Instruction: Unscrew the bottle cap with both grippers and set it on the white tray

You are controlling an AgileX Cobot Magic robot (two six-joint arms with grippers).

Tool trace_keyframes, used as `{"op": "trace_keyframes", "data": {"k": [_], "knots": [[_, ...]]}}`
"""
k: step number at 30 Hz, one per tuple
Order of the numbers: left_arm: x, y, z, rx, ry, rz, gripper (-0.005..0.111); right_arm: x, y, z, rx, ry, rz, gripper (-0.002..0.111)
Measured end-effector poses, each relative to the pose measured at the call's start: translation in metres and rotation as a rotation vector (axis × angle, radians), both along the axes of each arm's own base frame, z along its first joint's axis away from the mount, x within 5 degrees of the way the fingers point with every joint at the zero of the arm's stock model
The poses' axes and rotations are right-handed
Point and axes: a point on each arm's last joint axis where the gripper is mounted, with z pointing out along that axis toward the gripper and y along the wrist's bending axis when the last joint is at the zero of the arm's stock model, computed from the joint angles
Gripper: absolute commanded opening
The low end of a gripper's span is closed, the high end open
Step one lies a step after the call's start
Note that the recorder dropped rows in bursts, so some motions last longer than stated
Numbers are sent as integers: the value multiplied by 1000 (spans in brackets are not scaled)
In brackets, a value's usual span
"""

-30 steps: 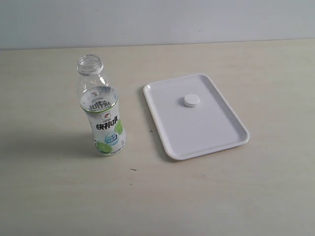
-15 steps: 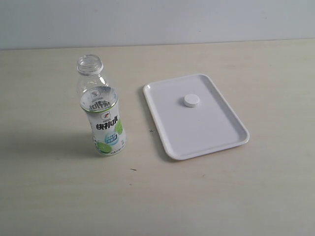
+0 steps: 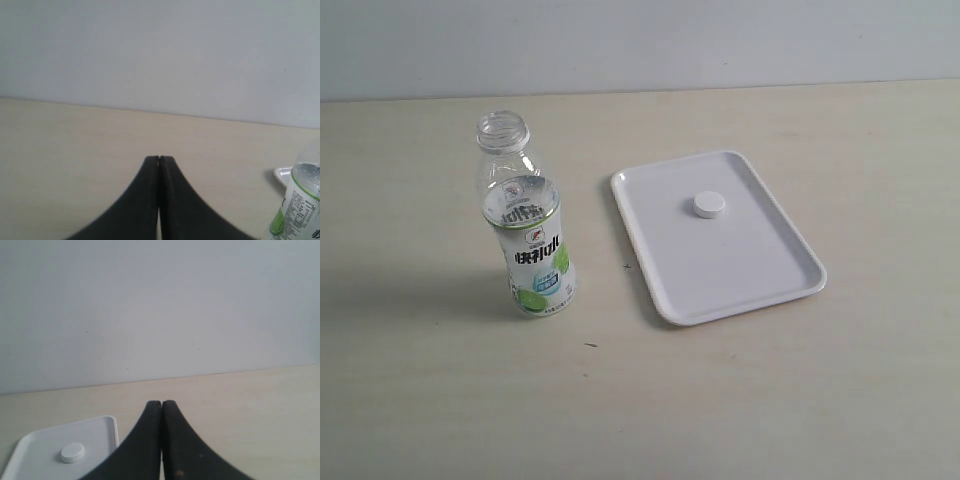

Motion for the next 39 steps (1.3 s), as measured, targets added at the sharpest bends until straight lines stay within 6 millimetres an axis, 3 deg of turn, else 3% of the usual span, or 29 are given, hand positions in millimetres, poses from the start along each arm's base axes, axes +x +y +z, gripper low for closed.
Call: {"op": "trace_keyframes", "data": {"k": [5, 27, 34, 39], "knots": [[-10, 2, -10, -15, -57, -6, 0, 0, 0, 0, 0, 0, 0, 0], [-18, -7, -3, -159, -146, -123, 0, 0, 0, 0, 0, 0, 0, 0], [-17, -7, -5, 52, -151, -123, 0, 0, 0, 0, 0, 0, 0, 0], [-17, -4, -10, 22, -90, -61, 0, 0, 0, 0, 0, 0, 0, 0]]}}
